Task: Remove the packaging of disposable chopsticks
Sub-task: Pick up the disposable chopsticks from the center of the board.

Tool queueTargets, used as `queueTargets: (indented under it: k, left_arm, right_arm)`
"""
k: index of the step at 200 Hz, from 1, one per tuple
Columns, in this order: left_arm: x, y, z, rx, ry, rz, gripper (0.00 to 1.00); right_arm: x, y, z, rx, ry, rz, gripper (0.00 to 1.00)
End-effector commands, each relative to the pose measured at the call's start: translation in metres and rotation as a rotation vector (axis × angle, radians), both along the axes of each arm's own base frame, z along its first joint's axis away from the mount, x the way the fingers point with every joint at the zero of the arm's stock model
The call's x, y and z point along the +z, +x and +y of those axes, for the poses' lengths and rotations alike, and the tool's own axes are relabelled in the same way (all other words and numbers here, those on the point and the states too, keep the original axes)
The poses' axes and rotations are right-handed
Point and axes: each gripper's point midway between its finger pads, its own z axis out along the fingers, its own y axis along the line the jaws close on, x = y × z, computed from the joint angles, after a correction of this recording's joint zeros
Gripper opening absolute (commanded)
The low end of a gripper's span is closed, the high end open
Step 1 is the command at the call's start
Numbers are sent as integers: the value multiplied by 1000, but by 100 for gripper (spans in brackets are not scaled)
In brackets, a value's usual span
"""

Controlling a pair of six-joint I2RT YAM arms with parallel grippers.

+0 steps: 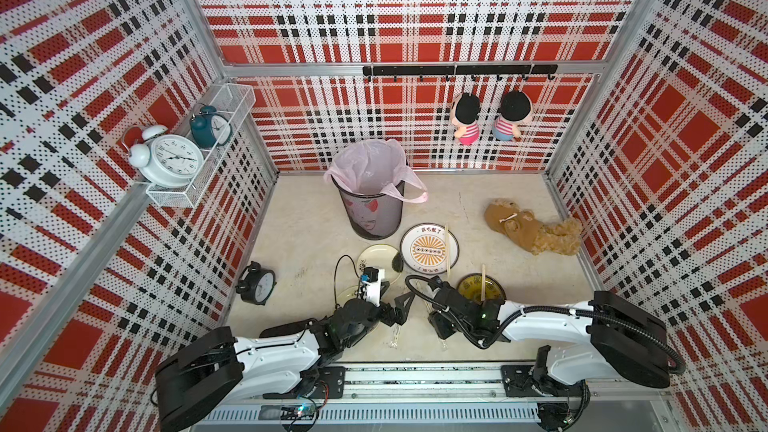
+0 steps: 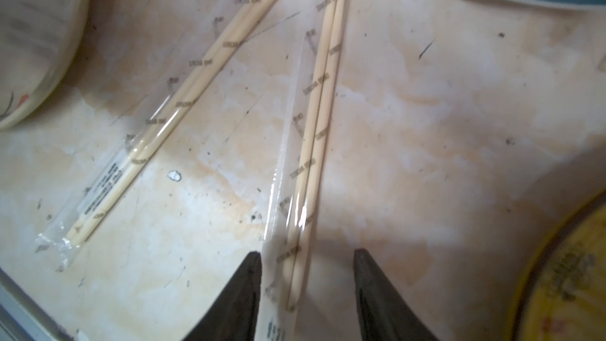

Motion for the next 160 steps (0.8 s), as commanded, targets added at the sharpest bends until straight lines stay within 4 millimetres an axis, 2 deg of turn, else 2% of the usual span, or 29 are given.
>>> queueTargets:
  k: [1, 31, 61, 80, 126, 160]
  left_arm:
    - [6, 0, -2, -6, -23, -14, 99]
    - [5, 2, -1, 3, -17, -14, 99]
    - [3, 2, -3, 3, -9, -10, 99]
    - [2, 3, -2, 5, -5, -10, 99]
    - [1, 3, -2, 7, -5, -8, 99]
    - [-2, 4, -2, 10, 4, -7, 99]
  right_arm:
    - [-4, -4, -5, -24, -50, 14, 44]
    - [-14, -4, -17, -56, -123, 13, 39]
    - [-24, -4, -29, -88, -187, 24, 28]
    - [-29, -4, -38, -118, -227, 27, 26]
    - [-25, -8, -28, -83, -156, 35, 21]
    - [-13, -5, -19, -54, -98, 4, 22]
